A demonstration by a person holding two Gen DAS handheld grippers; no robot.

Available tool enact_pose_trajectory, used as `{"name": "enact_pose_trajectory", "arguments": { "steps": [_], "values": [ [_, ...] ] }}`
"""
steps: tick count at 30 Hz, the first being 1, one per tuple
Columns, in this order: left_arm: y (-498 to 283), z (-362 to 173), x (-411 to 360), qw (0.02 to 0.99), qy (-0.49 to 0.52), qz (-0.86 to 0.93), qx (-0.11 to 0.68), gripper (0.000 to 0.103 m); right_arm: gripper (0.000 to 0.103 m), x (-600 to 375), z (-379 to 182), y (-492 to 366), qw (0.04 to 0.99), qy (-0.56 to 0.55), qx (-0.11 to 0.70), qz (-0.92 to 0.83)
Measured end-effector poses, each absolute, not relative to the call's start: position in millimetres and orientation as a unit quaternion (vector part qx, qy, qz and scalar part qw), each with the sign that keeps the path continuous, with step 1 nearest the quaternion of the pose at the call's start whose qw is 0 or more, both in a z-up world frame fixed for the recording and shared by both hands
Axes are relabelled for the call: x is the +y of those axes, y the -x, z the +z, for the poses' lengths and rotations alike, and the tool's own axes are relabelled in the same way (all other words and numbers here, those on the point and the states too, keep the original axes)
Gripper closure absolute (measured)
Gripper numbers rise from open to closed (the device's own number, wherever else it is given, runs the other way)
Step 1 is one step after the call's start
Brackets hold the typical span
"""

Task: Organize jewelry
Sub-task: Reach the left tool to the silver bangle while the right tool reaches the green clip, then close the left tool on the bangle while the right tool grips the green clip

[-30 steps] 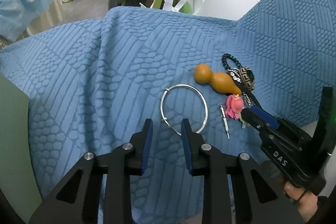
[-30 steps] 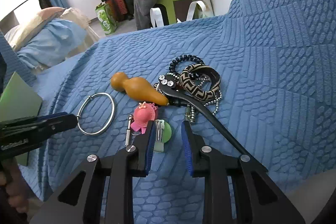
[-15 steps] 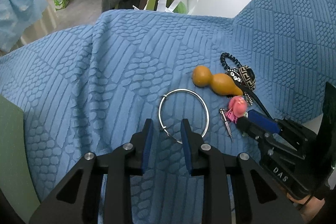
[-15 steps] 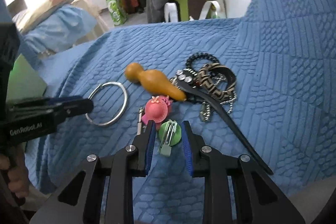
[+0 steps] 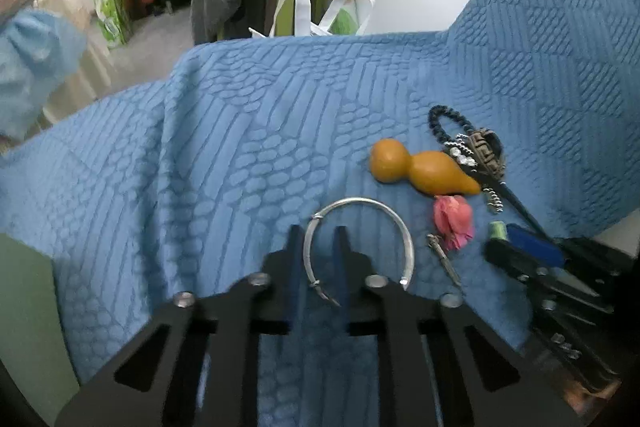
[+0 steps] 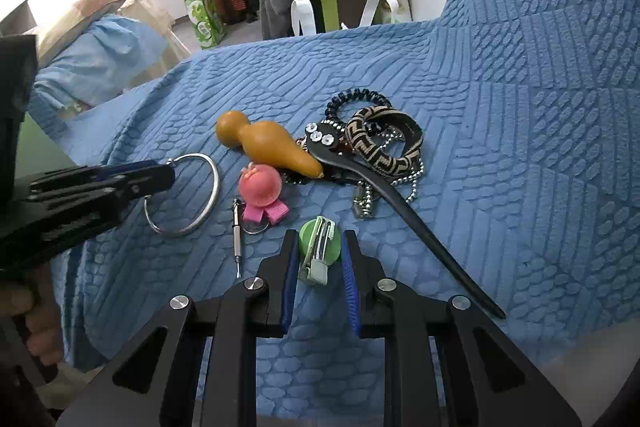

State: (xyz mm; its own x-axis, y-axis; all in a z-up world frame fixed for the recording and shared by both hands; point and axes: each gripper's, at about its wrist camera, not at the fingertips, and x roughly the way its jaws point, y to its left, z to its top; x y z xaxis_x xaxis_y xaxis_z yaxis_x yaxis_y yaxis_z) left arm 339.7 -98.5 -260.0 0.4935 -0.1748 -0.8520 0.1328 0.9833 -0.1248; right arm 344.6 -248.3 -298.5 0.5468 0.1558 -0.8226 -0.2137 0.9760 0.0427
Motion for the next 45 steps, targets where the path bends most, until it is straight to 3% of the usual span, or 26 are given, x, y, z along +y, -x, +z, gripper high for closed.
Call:
{"name": "enact_pose_trajectory", "arguments": {
  "steps": [6, 7, 31, 45],
  "values": [
    [-335.0, -259.0, -110.9, 0.863, -0.032, -0.076, 0.498, 0.095, 0.085, -247.3, -293.2, -342.6, 0.883, 0.029, 0.458, 0.100],
    [-333.2, -259.0, -112.6, 0.864, -0.038, -0.073, 0.497, 0.101, 0.085, -245.9, -292.3, -342.2, 0.883, 0.031, 0.457, 0.100],
    [-252.5, -228.8, -29.6, 0.863, 0.102, -0.035, 0.494, 0.102, 0.085, -179.9, -251.9, -313.6, 0.884, 0.005, 0.442, 0.154],
    [-233.2, -162.6, -4.0, 0.885, 0.117, -0.054, 0.448, 0.102, 0.085, -127.7, -199.5, -304.5, 0.890, 0.018, 0.426, 0.163]
  ]
}}
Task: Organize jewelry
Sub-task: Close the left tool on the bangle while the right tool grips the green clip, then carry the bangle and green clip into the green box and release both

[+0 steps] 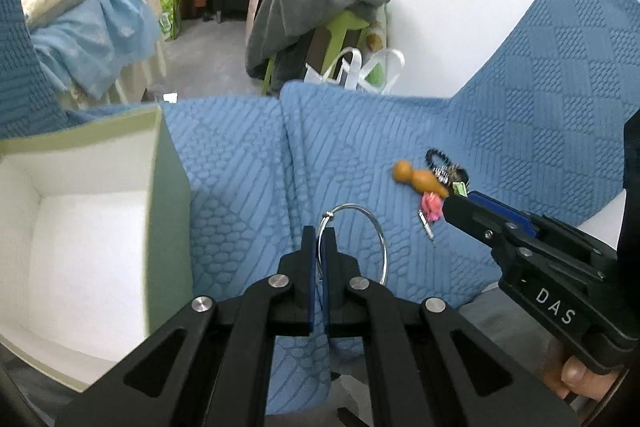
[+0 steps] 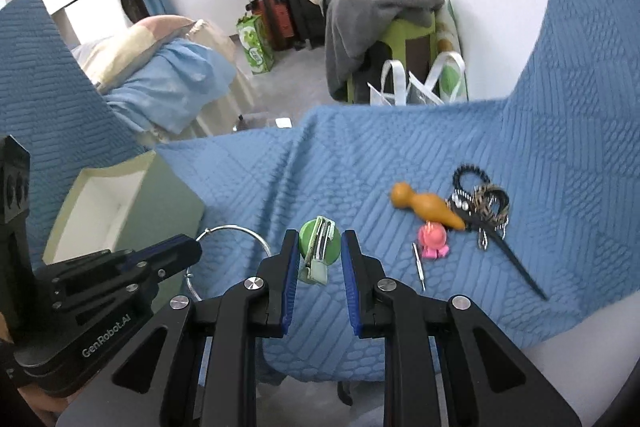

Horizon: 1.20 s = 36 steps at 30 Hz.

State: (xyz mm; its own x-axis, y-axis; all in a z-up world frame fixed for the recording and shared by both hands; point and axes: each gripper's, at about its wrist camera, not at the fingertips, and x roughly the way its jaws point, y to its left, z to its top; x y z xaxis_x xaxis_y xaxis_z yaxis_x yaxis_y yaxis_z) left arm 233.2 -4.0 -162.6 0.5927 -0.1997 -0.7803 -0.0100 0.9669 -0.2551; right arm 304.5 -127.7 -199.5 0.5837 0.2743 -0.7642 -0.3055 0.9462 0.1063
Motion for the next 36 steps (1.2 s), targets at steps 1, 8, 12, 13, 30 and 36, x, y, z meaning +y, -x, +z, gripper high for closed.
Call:
{"name": "enact_pose_trajectory", "arguments": {
  "steps": [1, 8, 12, 13, 30, 36],
  "values": [
    [-234.6, -158.4, -3.1, 0.886, 0.117, -0.053, 0.446, 0.102, 0.085, -125.9, -193.6, -303.5, 0.891, 0.020, 0.422, 0.165],
    [-226.8, -108.0, 30.4, 0.901, 0.119, -0.030, 0.415, 0.102, 0.085, -103.1, -144.2, -295.0, 0.901, 0.020, 0.385, 0.198],
    [-219.9, -89.5, 57.5, 0.908, 0.115, -0.005, 0.403, 0.102, 0.085, -75.4, -127.5, -290.2, 0.903, 0.039, 0.367, 0.220],
    [-217.4, -87.2, 63.6, 0.909, 0.115, -0.002, 0.401, 0.102, 0.085, -66.9, -126.6, -290.2, 0.901, 0.039, 0.368, 0.228],
    [-170.0, -124.1, 156.0, 0.891, 0.132, 0.047, 0.431, 0.102, 0.085, 61.9, -192.1, -264.0, 0.848, 0.107, 0.427, 0.294],
    [-158.3, -152.9, 167.8, 0.878, 0.149, 0.052, 0.452, 0.101, 0.085, 81.0, -217.4, -256.3, 0.830, 0.136, 0.452, 0.297]
  ]
}}
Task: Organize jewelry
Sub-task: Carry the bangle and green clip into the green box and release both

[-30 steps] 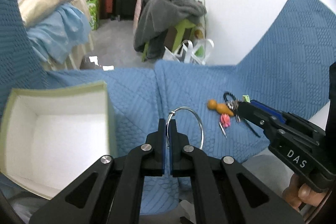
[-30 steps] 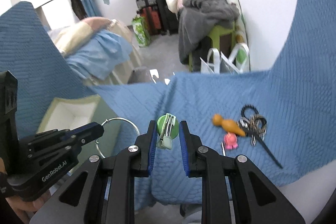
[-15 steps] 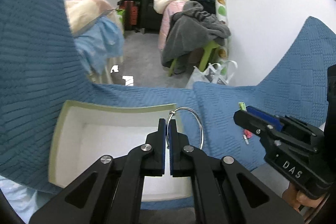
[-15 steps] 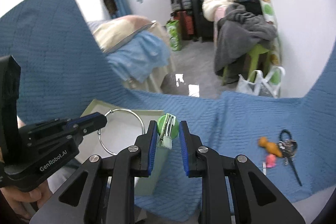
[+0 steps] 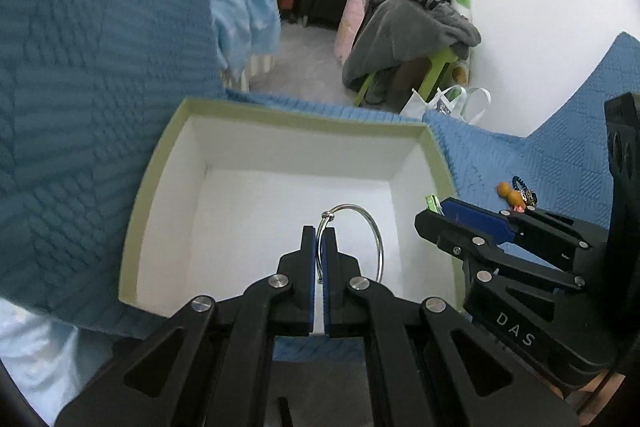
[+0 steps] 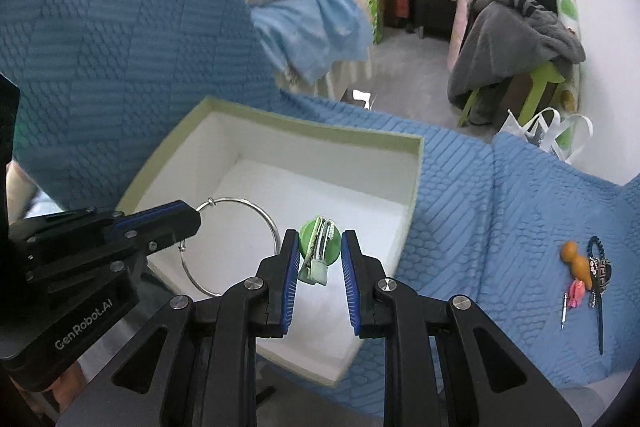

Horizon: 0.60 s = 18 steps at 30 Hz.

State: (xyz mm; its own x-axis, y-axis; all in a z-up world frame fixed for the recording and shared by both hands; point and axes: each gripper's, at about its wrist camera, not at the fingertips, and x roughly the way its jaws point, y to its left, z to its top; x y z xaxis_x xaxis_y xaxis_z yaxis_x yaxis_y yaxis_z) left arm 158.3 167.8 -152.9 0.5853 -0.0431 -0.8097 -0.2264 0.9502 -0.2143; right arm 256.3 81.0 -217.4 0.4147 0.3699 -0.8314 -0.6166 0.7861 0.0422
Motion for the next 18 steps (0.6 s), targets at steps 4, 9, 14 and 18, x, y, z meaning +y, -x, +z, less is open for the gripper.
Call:
{"name": "enact_pose_trajectory", "arguments": {
  "steps": [4, 9, 14, 18],
  "values": [
    [-157.0, -168.5, 171.3, 0.869, 0.154, 0.056, 0.467, 0.100, 0.084, 86.1, -230.9, -255.4, 0.821, 0.141, 0.467, 0.298],
    [-157.0, -178.8, 176.6, 0.863, 0.169, 0.056, 0.473, 0.101, 0.084, 90.2, -241.8, -257.8, 0.812, 0.145, 0.483, 0.293],
    [-156.4, -174.4, 178.7, 0.863, 0.180, 0.053, 0.470, 0.100, 0.083, 87.0, -241.3, -256.3, 0.808, 0.144, 0.489, 0.294],
    [-153.1, -164.3, 182.6, 0.865, 0.187, 0.052, 0.463, 0.094, 0.068, 82.7, -228.8, -257.5, 0.813, 0.137, 0.482, 0.297]
  ]
}}
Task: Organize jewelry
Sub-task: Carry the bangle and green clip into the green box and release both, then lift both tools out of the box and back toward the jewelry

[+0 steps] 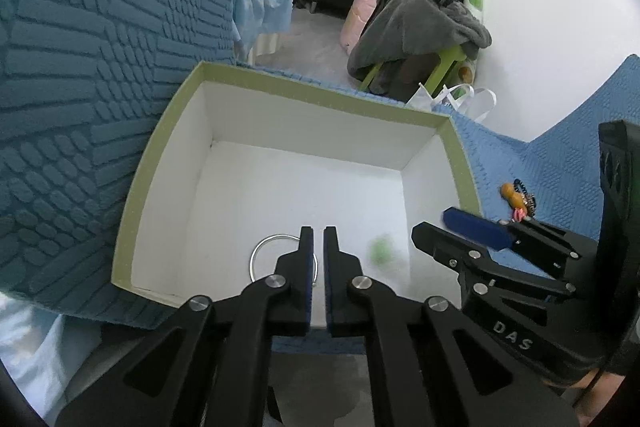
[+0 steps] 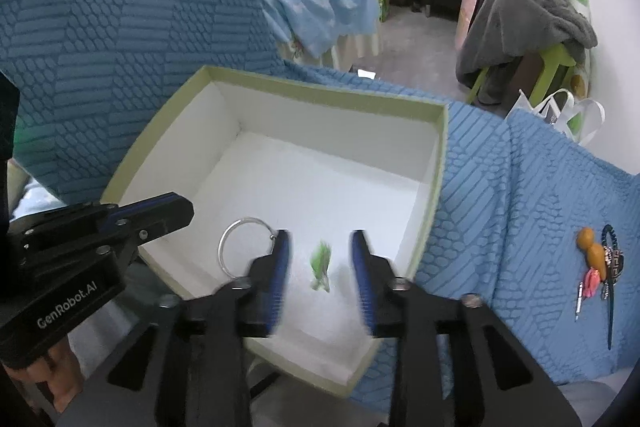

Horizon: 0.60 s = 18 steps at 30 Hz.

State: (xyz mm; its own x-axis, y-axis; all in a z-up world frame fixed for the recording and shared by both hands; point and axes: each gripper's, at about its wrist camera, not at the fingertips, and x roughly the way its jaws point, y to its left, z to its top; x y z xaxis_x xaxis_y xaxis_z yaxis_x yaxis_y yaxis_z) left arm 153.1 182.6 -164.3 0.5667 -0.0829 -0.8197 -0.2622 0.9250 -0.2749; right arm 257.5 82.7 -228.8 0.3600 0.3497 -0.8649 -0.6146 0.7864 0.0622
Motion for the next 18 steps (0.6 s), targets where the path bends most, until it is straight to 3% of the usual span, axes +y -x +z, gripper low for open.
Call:
{"name": "enact_pose_trajectory", "arguments": {
  "steps": [3, 4, 18],
  "values": [
    [-148.4, -151.3, 181.2, 0.872, 0.182, 0.058, 0.450, 0.074, 0.068, 73.9, -208.1, -254.6, 0.823, 0.129, 0.465, 0.302],
    [-145.9, -144.9, 180.3, 0.875, 0.182, 0.058, 0.444, 0.073, 0.068, 71.1, -200.9, -253.9, 0.827, 0.129, 0.457, 0.302],
    [-125.4, -41.5, 143.5, 0.922, 0.170, 0.025, 0.347, 0.071, 0.068, 13.5, -72.3, -226.2, 0.889, 0.087, 0.339, 0.295]
  ]
}}
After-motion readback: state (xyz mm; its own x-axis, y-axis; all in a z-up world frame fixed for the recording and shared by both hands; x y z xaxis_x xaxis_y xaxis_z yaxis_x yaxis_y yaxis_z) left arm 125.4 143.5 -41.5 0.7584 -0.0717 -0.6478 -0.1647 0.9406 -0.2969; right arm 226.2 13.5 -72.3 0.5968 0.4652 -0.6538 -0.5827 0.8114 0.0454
